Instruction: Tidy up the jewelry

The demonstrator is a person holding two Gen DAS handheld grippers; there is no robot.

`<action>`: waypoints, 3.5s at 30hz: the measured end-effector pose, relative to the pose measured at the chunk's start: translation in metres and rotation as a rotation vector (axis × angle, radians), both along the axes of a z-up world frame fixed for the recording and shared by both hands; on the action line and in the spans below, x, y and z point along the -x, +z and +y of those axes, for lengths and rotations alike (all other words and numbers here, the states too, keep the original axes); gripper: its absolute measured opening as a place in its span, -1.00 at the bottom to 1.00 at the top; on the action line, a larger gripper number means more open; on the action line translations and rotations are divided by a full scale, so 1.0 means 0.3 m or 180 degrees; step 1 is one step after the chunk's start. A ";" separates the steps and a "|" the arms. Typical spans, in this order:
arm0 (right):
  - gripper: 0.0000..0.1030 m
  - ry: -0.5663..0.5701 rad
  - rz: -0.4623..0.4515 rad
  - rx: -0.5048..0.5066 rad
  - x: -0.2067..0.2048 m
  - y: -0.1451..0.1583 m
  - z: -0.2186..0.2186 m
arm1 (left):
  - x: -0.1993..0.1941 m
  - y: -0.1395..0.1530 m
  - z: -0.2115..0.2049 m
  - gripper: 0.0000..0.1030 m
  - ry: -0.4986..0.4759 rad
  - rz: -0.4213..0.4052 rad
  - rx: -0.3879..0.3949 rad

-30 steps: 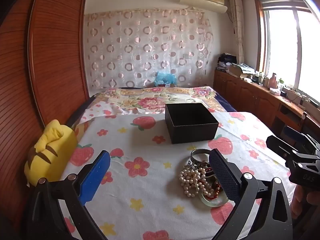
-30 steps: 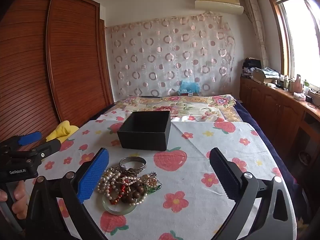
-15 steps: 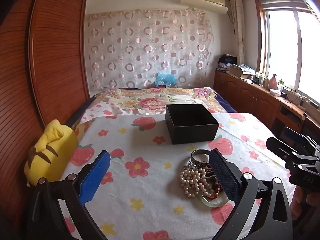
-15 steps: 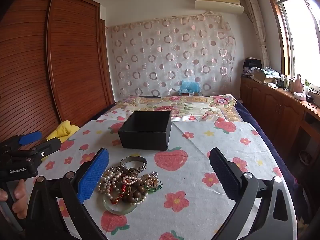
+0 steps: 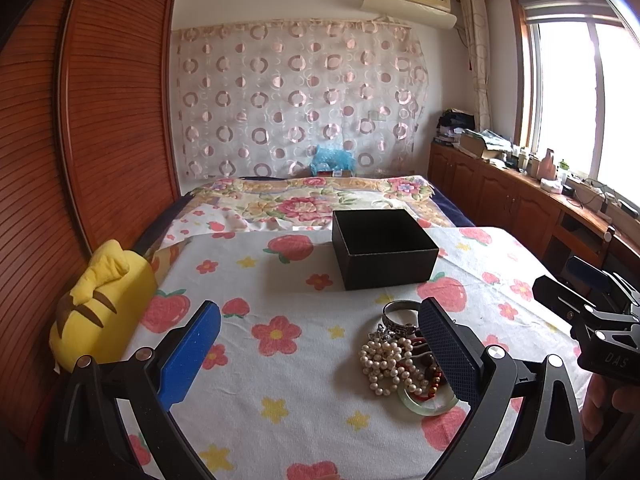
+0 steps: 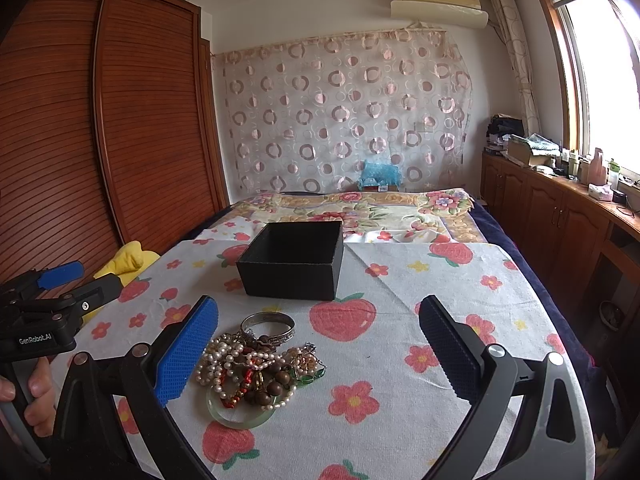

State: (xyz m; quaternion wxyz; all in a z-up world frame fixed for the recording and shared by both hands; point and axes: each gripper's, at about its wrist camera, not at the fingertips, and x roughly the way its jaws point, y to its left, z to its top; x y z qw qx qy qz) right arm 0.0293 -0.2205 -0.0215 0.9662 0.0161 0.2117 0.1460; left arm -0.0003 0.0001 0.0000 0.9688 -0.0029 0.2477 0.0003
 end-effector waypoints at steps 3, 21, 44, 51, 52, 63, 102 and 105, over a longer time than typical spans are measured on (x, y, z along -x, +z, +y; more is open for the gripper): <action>0.96 0.0001 0.0001 -0.0001 -0.001 0.000 0.000 | 0.000 0.000 0.000 0.86 0.0001 -0.0003 0.0000; 0.96 0.0000 0.0002 -0.0003 -0.003 -0.002 0.001 | 0.001 0.000 0.000 0.86 0.0000 -0.0008 0.0001; 0.96 0.0001 0.0003 -0.0004 -0.002 -0.004 0.002 | 0.000 -0.002 -0.004 0.86 0.0002 -0.0017 0.0004; 0.96 0.0000 0.0005 -0.0002 -0.002 -0.007 0.001 | -0.001 -0.003 -0.006 0.86 0.0001 -0.0017 0.0004; 0.96 0.0000 0.0006 -0.0002 -0.002 -0.008 0.001 | -0.001 -0.003 -0.006 0.86 0.0003 -0.0016 0.0004; 0.96 0.0021 0.0077 0.0005 -0.016 -0.035 -0.004 | -0.035 -0.009 -0.006 0.86 -0.0036 0.0106 0.0010; 0.82 0.0190 0.0528 0.0178 -0.087 -0.170 -0.050 | -0.492 -0.256 -0.149 0.01 -0.1164 0.1283 0.0142; 0.82 0.0202 0.0547 0.0171 -0.089 -0.173 -0.050 | -0.531 -0.275 -0.172 -0.17 -0.1229 0.1386 0.0094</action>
